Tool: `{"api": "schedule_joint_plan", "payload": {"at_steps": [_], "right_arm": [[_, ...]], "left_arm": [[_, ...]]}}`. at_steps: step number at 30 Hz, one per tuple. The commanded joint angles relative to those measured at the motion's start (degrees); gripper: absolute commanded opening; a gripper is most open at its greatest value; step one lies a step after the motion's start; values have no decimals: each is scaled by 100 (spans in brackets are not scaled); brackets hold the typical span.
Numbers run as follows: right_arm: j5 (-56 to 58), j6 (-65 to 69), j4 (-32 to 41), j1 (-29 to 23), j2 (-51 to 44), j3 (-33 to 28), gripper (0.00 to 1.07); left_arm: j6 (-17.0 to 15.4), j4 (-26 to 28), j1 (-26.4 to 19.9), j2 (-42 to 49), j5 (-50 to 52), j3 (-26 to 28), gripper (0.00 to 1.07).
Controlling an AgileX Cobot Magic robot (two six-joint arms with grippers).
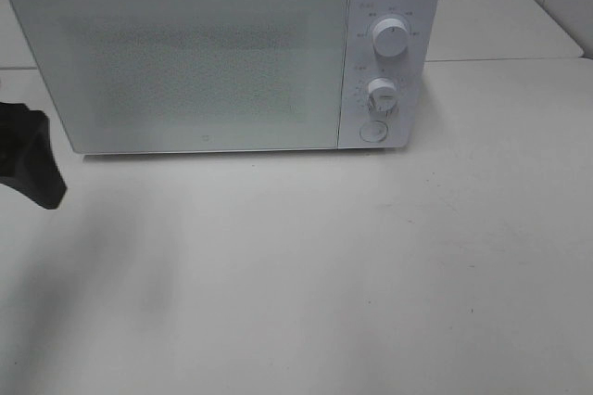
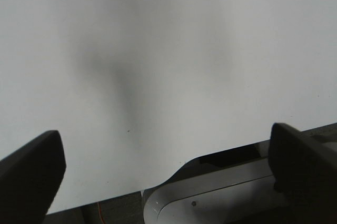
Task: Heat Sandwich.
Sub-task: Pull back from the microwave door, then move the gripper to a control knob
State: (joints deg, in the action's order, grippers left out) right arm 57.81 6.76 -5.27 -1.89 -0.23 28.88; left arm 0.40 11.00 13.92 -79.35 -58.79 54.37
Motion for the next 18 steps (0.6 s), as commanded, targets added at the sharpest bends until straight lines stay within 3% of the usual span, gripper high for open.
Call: {"api": "schedule_joint_plan", "payload": {"at_steps": [1,10,18], "right_arm": [[-74,57,6,40,-155,-11,75],[-74,57,6,40,-155,-11,75],[-74,57,6,40,-155,-11,75]], "left_arm": [[-40,-258,-430,361,-401,-29,98],[-40,-561,-957,1054,-888,-57,98],[-40,-882,-1077,2229,-802,-814,98]]}}
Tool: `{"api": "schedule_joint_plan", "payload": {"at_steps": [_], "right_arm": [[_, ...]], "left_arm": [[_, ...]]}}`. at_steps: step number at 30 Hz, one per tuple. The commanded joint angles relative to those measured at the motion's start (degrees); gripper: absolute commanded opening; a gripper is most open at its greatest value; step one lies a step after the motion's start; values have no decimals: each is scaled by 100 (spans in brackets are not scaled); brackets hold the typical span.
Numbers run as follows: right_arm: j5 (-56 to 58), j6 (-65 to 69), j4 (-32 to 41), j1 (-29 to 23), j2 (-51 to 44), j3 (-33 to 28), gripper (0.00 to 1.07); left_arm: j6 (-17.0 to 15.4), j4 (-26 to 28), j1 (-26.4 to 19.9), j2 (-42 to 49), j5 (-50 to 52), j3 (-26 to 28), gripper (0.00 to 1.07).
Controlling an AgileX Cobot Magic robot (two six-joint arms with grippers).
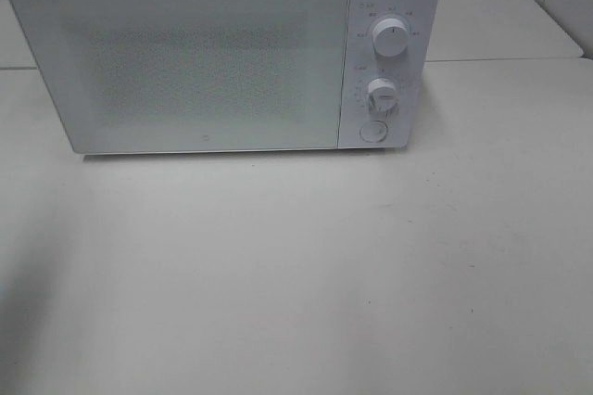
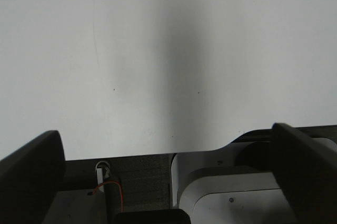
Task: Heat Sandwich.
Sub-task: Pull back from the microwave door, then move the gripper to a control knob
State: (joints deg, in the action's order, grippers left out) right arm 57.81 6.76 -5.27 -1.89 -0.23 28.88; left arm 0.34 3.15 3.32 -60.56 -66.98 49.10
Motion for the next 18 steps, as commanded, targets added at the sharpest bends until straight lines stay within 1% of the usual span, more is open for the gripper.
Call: {"api": "schedule_joint_plan", "payload": {"at_steps": [1,2,5,6,7,10,11,12,17,18], "right_arm": [[-74,57,6,40,-155,-11,75],[-74,57,6,40,-155,-11,75],[-74,57,6,40,-155,-11,75],[-74,57,6,40,-155,-11,75],[-74,57,6,40,-155,-11,75],[-74,57,6,40,-155,-11,75],[-74,57,6,40,-155,-11,75],[-74,57,6,40,-155,-11,75],[-74,57,6,40,-155,-11,75],[-74,57,6,40,-155,-11,75]], "left_arm": [[-34,-97,-17,350,17,-286,98],[-34,-120,-17,659,29,-493,98],[-34,-120,-17,1066,57,-779,98],[-34,-115,-17,1369,57,-963,98],[-34,-115,-17,1369,57,-963,98],[-34,-115,-17,1788,80,-1169,98],[-34,-120,-17,2068,212,-1335,98],[-34,-120,-17,2068,212,-1335,98],[-34,-109,-17,2762,344,-1799,98],[-34,-109,-17,2762,344,-1799,98]]}}
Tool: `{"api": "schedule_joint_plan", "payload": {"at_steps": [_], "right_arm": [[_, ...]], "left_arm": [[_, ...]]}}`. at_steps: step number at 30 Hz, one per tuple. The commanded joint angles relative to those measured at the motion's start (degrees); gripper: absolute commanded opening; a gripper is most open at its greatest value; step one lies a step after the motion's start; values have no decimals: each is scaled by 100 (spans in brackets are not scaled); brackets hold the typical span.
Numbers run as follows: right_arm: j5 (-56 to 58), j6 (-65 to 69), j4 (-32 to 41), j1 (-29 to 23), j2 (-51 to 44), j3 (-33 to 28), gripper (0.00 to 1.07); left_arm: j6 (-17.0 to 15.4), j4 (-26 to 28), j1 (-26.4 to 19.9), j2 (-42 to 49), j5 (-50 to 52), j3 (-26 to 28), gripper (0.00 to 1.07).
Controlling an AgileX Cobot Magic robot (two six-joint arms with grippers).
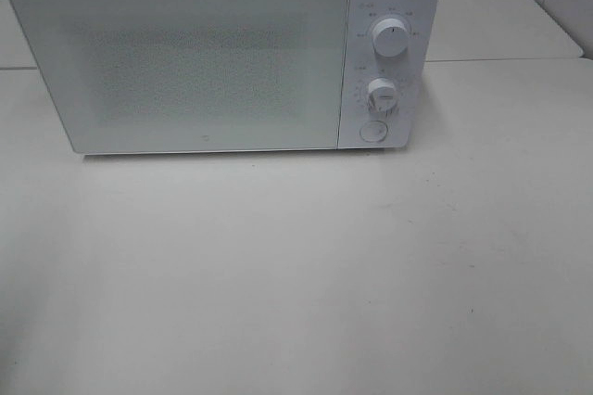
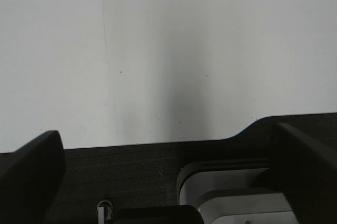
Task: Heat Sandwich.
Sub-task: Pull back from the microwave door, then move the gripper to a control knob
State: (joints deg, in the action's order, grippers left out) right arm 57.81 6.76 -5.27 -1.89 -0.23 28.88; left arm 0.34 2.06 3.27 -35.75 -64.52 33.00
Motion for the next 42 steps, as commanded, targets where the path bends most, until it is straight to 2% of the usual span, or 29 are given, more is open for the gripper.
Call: {"api": "schedule_joint_plan", "payload": {"at_steps": [1,8,25,33,42], "right_arm": [[-74,57,6,40,-155,-11,75],[-74,57,6,40,-155,-11,75],[-74,57,6,40,-155,-11,75],[-74,57,6,40,-155,-11,75],[-74,57,6,40,-155,-11,75]], "left_arm": [[-34,17,-11,401,166,-264,98],[-34,103,-11,1312,292,-344,98],[-34,143,-11,2647,292,-344,98],[-34,143,-11,3747,292,-344,98],[-34,143,-11,3718,298,-344,98]]}}
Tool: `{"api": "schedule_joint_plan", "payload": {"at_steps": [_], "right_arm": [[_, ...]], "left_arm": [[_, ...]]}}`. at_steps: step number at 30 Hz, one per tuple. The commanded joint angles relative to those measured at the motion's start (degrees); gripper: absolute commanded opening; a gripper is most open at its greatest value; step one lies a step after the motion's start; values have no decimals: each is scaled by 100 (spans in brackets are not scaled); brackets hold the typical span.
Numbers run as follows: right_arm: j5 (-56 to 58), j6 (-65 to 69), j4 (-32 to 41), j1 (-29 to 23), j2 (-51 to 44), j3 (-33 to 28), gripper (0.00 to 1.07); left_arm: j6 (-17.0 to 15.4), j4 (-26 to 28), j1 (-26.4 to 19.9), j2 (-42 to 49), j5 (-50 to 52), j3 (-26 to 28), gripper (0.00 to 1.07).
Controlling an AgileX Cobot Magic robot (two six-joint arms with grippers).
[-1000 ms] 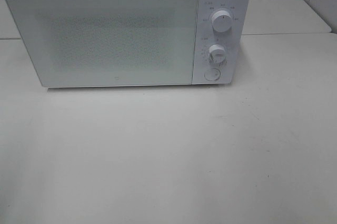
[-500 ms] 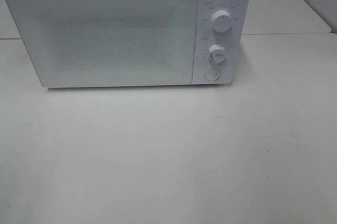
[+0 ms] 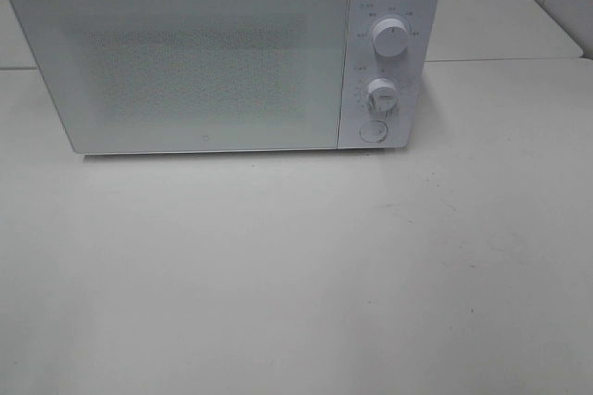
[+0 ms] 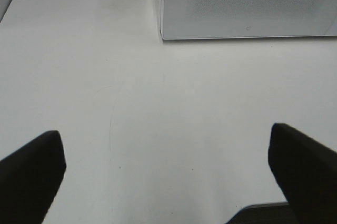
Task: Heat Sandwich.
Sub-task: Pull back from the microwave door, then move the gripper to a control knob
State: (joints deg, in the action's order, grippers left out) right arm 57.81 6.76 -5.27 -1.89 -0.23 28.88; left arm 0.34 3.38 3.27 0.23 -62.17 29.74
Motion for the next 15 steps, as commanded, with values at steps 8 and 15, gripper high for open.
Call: {"api": "schedule_joint_plan", "payload": {"at_steps": [8,15], "right_arm": [[-74,57,6,40,-155,-11,75],[-74,57,6,40,-155,-11,75]], "left_arm": [[-34,11,-11,97,63,-17,98],[-34,11,-11,97,63,-17,98]]}}
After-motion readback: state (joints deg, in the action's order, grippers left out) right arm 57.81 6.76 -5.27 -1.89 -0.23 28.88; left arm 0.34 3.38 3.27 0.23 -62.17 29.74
